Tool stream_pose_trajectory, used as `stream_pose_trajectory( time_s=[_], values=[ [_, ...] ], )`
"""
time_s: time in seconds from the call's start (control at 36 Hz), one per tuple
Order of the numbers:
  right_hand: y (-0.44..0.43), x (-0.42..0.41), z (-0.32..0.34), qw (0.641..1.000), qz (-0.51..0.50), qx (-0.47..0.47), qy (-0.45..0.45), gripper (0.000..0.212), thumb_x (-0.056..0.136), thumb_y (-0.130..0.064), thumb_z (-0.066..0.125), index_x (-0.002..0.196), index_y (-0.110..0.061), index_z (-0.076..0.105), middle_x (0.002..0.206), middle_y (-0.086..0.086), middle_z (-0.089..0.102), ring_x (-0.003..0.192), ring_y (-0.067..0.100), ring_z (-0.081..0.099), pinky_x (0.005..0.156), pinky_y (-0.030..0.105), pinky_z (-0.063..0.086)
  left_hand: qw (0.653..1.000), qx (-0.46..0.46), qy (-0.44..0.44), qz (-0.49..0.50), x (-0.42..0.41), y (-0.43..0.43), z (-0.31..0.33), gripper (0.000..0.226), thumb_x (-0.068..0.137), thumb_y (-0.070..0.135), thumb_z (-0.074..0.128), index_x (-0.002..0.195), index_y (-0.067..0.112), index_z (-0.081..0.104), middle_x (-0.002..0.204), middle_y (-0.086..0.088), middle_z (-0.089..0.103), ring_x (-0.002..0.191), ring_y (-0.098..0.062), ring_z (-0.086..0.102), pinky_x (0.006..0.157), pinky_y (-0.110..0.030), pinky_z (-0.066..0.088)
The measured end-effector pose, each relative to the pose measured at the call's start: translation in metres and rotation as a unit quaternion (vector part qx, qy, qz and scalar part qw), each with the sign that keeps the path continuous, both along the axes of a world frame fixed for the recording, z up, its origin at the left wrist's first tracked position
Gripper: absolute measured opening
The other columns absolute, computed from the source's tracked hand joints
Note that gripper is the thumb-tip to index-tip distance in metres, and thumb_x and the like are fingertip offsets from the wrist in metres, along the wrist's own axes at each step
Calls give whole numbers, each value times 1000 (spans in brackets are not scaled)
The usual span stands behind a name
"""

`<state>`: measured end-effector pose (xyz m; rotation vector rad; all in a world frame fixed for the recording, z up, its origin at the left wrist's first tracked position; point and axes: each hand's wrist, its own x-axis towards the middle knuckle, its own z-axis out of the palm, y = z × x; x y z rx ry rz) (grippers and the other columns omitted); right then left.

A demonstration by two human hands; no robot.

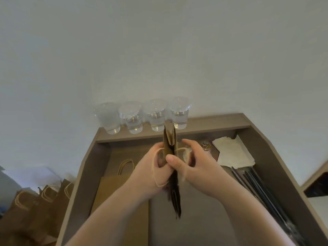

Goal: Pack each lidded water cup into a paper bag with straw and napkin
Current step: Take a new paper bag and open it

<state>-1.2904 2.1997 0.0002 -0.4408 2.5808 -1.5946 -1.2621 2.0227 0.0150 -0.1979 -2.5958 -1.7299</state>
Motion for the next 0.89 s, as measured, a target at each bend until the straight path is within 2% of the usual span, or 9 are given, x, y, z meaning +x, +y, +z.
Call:
stream_pose_trajectory(
  time_s=[0.08, 0.17, 0.28, 0.39, 0.44, 0.5, 0.61, 0.67, 0.89],
  values=[
    [-14, 6, -6, 998, 30, -50, -15, 51, 98, -44, 70, 143, -29, 51, 87, -25, 73, 85, -13, 69, 74, 9, 56, 1000, -17, 11, -23, 0, -9, -6, 62, 82, 41, 66, 140, 28, 50, 109, 26, 73, 89, 1, 73, 66, -9, 56],
    [-23, 8, -1, 999, 28, -17, 9, 27, 100, -18, 63, 118, -38, 63, 100, -24, 74, 96, -4, 70, 78, 10, 56, 1000, -6, 17, -24, 3, -18, -9, 66, 82, 29, 65, 145, 33, 45, 107, 16, 76, 88, -6, 74, 69, -14, 59],
    [-37, 11, -7, 997, -10, 70, -5, 18, 97, -16, 60, 94, -34, 60, 76, -22, 66, 80, -5, 65, 71, 5, 46, 998, -50, 31, -14, 5, -28, -14, 70, 82, 29, 63, 147, 46, 41, 96, 18, 74, 87, -3, 70, 81, -21, 53],
    [-42, 13, -4, 986, 21, 158, -46, 14, 105, -13, 55, 115, -12, 64, 100, -9, 63, 98, 10, 61, 83, 5, 42, 995, -85, 45, -8, 6, -34, -17, 72, 83, 26, 61, 146, 53, 37, 90, 23, 73, 83, 2, 69, 72, -9, 49],
    [-37, 11, 3, 981, -12, 160, -108, 14, 104, -11, 56, 114, -13, 66, 105, 6, 70, 100, 24, 69, 86, 25, 57, 995, -94, 36, 8, 4, -41, -17, 71, 83, 28, 61, 145, 53, 38, 91, 18, 72, 83, 0, 69, 73, -15, 53],
    [-24, 8, 7, 978, -55, 148, -135, 15, 101, -8, 56, 103, -22, 62, 95, 10, 70, 82, 24, 70, 60, 22, 58, 993, -113, 24, 34, -1, -53, -15, 66, 81, 32, 59, 143, 49, 41, 93, 14, 72, 80, -6, 72, 72, -27, 60],
    [13, -1, 9, 963, -124, 160, -179, 37, 103, -7, 56, 138, -18, 56, 100, 18, 68, 73, 29, 67, 49, 29, 54, 990, -113, -20, 87, -15, -82, -9, 62, 82, 31, 54, 143, 36, 47, 65, 10, 71, 45, -7, 67, 44, -23, 50],
    [29, -9, 10, 960, -143, 148, -191, 39, 103, -4, 55, 141, -15, 58, 94, 23, 65, 64, 29, 59, 44, 30, 49, 984, -114, -55, 125, -23, -97, -6, 60, 91, 21, 55, 149, 37, 45, 70, -2, 71, 40, -14, 65, 38, -24, 47],
    [66, -1, 9, 959, -187, 80, -197, 33, 95, 0, 58, 110, -26, 73, 89, 16, 61, 73, 28, 53, 57, 33, 43, 981, -126, -93, 113, -22, -129, 18, 56, 101, 3, 51, 148, 33, 49, 75, -16, 55, 40, -18, 55, 36, -23, 39]
  ],
)
